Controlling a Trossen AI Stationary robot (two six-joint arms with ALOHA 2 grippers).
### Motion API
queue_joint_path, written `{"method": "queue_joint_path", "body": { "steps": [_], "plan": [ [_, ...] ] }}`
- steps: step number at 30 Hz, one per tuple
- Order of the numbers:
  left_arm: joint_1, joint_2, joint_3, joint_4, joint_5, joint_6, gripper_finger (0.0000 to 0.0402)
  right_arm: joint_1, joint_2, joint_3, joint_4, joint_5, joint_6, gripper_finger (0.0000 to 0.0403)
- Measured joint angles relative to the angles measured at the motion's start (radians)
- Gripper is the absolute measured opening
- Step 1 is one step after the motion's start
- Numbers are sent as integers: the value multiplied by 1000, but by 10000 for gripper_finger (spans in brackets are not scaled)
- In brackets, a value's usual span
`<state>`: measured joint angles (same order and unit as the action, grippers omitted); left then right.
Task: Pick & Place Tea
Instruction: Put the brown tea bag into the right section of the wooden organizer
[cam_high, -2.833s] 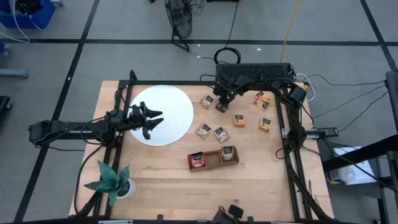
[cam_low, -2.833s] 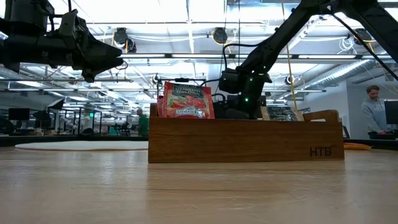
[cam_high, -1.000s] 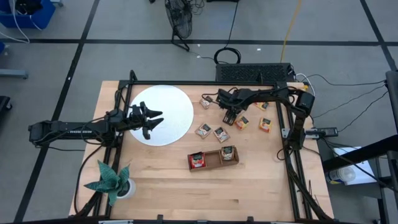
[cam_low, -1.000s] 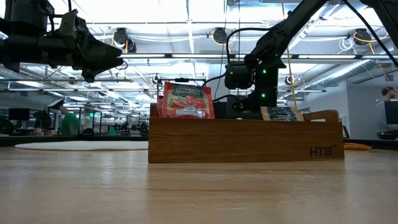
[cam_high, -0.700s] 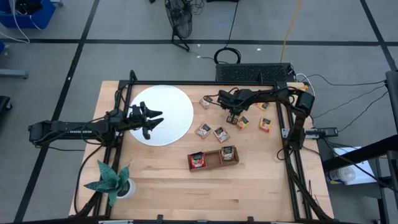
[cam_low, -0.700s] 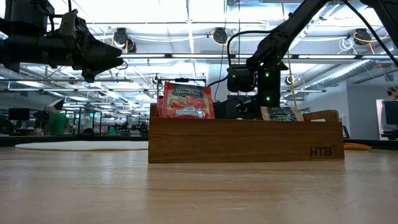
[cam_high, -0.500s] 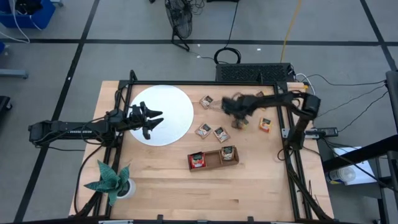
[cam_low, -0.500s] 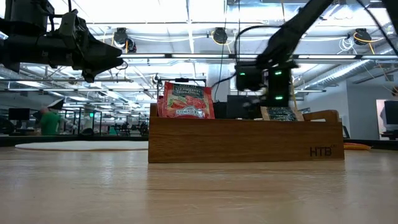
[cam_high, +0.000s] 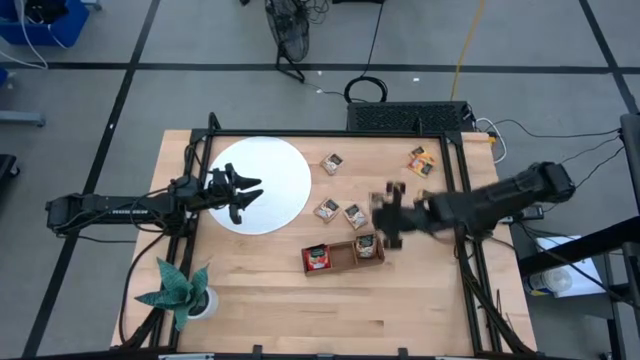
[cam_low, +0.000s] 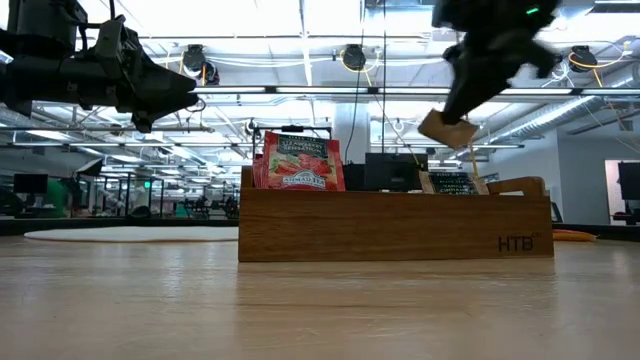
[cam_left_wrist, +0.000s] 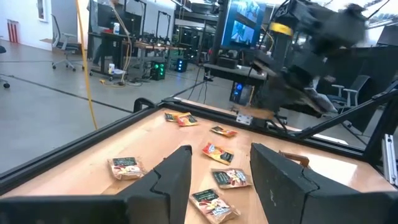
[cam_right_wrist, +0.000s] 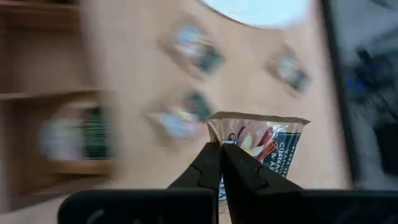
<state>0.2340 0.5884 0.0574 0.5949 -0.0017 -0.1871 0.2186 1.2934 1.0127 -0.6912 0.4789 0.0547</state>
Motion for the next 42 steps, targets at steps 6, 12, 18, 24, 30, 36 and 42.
{"method": "queue_joint_path", "body": {
  "steps": [6,12,18,24,30,36,42],
  "plan": [
    [0,0,0,0,0,0,166,231,27,-97,230,97,51,0],
    [0,0,0,0,0,0,166,299,157,-112,279,205,144,0],
    [0,0,0,0,0,0,166,301,254,-113,276,201,173,0],
    [0,0,0,0,0,0,166,301,255,-113,281,191,172,9],
    [0,0,0,0,0,0,166,300,254,-112,287,69,169,43],
    [0,0,0,0,0,0,166,301,254,-112,325,14,166,83],
    [0,0,0,0,0,0,166,300,233,-112,341,-2,107,108]
  ]
}}
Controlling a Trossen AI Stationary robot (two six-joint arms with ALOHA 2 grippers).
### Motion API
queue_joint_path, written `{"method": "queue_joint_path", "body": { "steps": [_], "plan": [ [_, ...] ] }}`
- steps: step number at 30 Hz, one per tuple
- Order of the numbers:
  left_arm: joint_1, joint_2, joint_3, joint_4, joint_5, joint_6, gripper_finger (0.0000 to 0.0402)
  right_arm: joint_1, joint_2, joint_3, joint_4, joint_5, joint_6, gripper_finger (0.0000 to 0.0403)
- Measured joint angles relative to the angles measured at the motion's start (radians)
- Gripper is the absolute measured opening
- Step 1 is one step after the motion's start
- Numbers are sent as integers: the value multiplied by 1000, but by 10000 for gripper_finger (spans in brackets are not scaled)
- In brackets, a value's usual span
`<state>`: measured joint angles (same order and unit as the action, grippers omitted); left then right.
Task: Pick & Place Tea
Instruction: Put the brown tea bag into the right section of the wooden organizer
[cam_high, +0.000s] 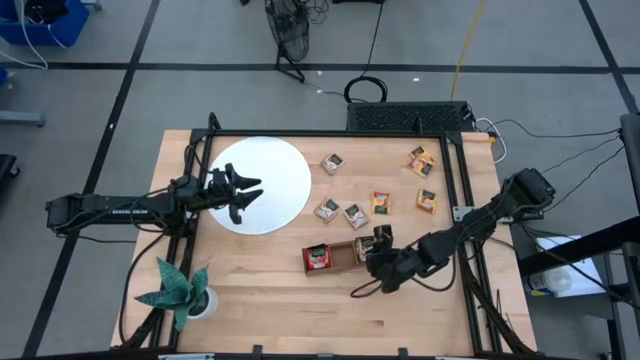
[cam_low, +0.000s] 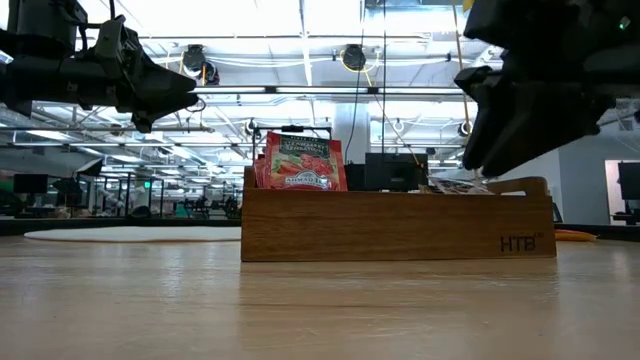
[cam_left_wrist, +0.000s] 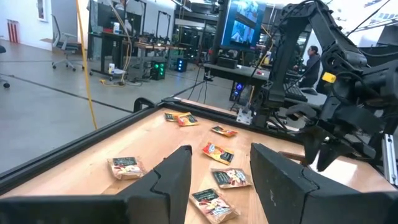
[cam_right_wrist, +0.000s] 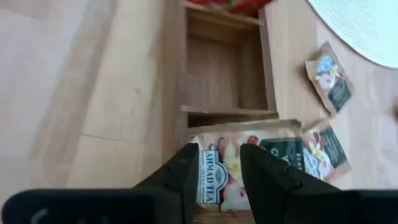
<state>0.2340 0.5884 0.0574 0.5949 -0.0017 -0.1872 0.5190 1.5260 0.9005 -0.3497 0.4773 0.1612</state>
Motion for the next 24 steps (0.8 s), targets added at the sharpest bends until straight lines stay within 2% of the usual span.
{"method": "queue_joint_path", "body": {
  "steps": [3,6,8,15,24],
  "plan": [
    [0,0,0,0,0,0,166,-34,-14,3,-2,-107,-33,85],
    [0,0,0,0,0,0,166,-85,-16,3,-19,-258,-52,24],
    [0,0,0,0,0,0,166,-113,-13,3,-41,-312,-66,10],
    [0,0,0,0,0,0,166,-170,-9,3,-80,-349,-98,1],
    [0,0,0,0,0,0,166,-179,-9,3,-82,-407,-140,0]
  ]
}}
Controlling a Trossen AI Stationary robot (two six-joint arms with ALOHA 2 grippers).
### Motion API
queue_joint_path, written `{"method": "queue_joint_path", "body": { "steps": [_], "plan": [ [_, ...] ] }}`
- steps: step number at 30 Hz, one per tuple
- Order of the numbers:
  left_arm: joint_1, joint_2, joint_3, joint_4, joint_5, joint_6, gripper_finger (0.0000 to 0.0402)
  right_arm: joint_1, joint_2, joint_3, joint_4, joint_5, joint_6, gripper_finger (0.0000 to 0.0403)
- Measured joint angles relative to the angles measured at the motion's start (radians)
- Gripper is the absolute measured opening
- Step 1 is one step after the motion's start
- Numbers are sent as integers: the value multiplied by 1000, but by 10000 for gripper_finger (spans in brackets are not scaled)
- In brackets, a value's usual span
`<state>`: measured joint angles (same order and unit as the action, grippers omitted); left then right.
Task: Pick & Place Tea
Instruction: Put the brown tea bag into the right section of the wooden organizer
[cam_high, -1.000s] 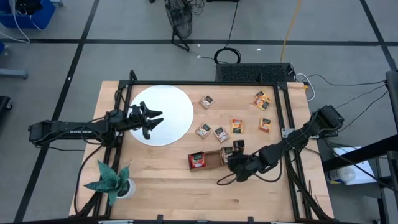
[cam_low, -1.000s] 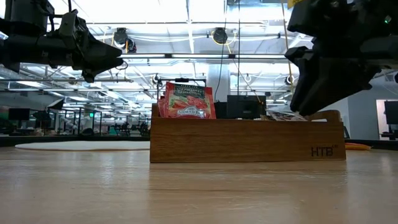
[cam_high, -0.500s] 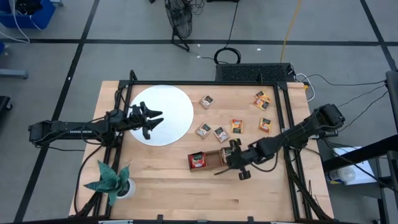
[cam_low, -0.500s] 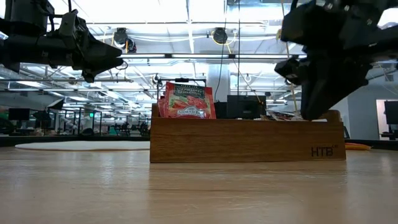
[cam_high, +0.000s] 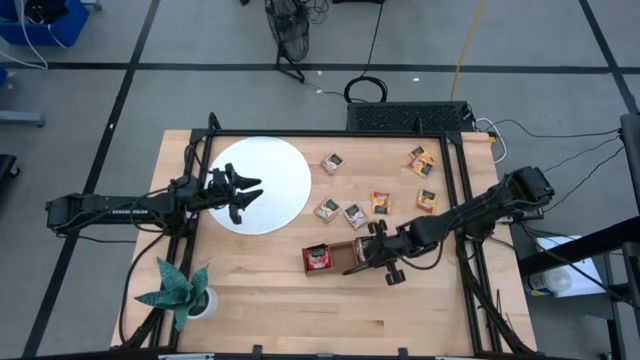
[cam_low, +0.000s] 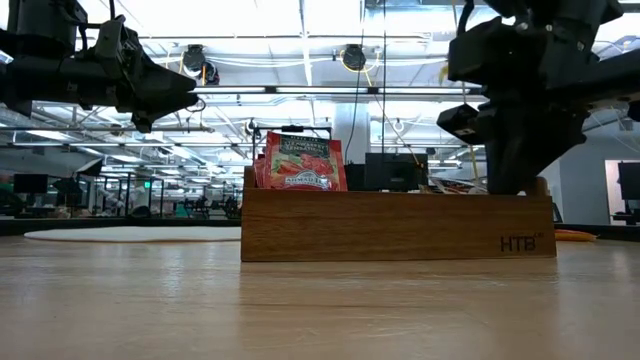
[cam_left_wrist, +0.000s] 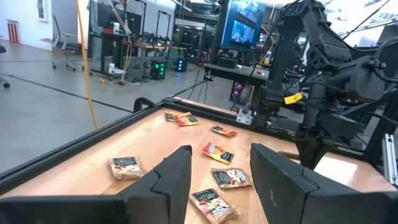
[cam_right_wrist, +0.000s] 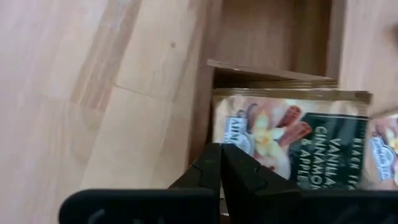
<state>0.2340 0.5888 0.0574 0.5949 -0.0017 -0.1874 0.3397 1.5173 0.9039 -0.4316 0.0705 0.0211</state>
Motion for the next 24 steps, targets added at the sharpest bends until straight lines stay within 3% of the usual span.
{"method": "queue_joint_path", "body": {
  "steps": [17,24],
  "plan": [
    [0,0,0,0,0,0,166,-3,152,4,2,-15,-14,0],
    [0,0,0,0,0,0,166,5,211,2,3,147,29,0]
  ]
}}
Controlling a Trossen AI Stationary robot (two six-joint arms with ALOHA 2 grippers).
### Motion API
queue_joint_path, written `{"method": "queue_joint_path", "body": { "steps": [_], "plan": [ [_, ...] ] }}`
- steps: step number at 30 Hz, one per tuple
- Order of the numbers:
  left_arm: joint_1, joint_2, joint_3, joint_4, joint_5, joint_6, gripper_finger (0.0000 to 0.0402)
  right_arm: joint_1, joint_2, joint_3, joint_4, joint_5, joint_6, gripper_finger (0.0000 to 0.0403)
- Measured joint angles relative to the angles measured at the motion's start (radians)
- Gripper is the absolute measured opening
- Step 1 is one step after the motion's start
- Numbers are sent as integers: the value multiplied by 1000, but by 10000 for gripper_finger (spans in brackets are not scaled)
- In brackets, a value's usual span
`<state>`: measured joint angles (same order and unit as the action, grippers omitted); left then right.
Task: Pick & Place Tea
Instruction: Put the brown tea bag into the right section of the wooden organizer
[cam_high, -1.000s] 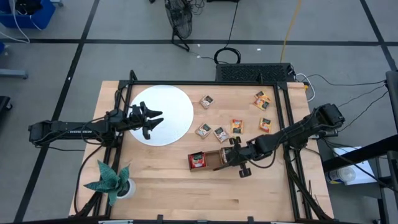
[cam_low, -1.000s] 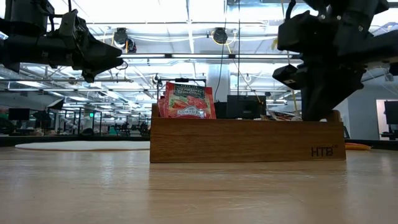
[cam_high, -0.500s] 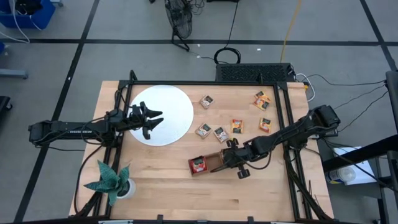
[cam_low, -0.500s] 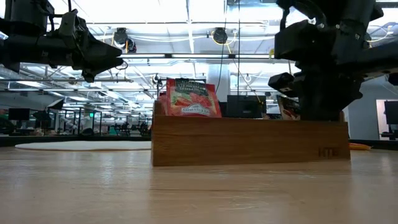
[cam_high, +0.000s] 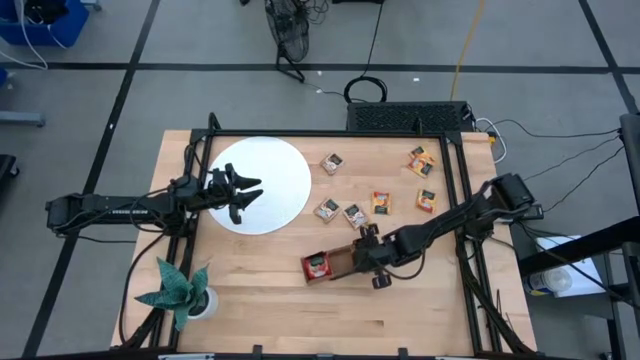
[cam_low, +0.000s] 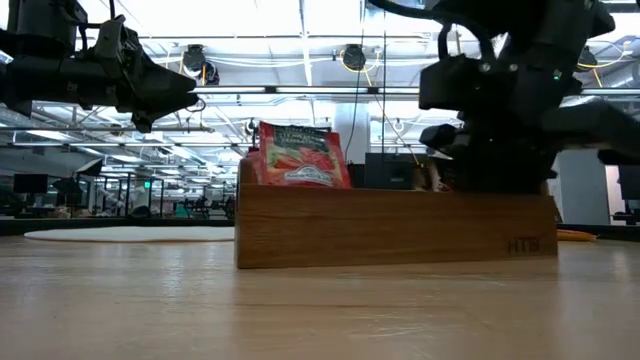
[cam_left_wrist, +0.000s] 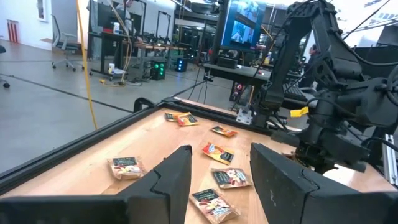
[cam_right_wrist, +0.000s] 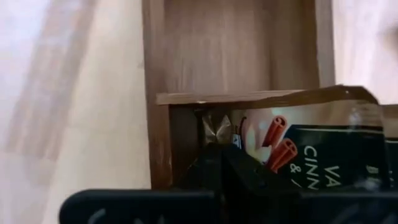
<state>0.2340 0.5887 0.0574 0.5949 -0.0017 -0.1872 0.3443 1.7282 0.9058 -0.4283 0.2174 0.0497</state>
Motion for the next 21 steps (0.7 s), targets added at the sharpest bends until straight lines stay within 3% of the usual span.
{"method": "queue_joint_path", "body": {
  "steps": [13,21],
  "plan": [
    [0,0,0,0,0,0,166,58,-17,-1,20,263,111,0],
    [0,0,0,0,0,0,166,63,-27,2,52,231,84,0]
  ]
}}
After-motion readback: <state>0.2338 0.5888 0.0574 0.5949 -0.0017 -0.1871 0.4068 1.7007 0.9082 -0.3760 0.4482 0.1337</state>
